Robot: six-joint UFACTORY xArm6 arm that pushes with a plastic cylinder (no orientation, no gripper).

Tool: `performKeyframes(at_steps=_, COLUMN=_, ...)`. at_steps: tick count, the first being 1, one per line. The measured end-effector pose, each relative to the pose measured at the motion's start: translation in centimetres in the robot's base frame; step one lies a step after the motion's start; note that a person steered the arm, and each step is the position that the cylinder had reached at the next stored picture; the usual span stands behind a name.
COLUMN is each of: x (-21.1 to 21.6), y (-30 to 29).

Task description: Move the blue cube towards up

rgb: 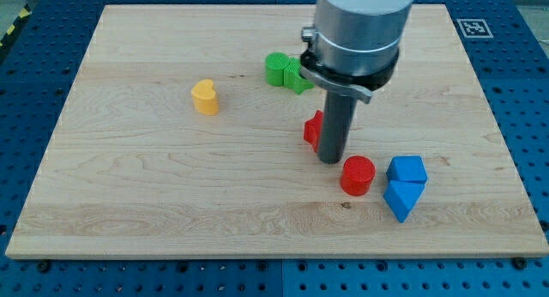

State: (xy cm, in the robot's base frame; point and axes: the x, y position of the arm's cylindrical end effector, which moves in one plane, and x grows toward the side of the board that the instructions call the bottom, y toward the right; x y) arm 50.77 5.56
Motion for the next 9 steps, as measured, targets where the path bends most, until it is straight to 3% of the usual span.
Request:
performKeyframes(at_steps=2, x=8.2, y=-1.3)
performKeyframes(at_steps=6, x=8.1, y=9.6)
performKeyframes(at_steps=9, x=7.3, y=8.2)
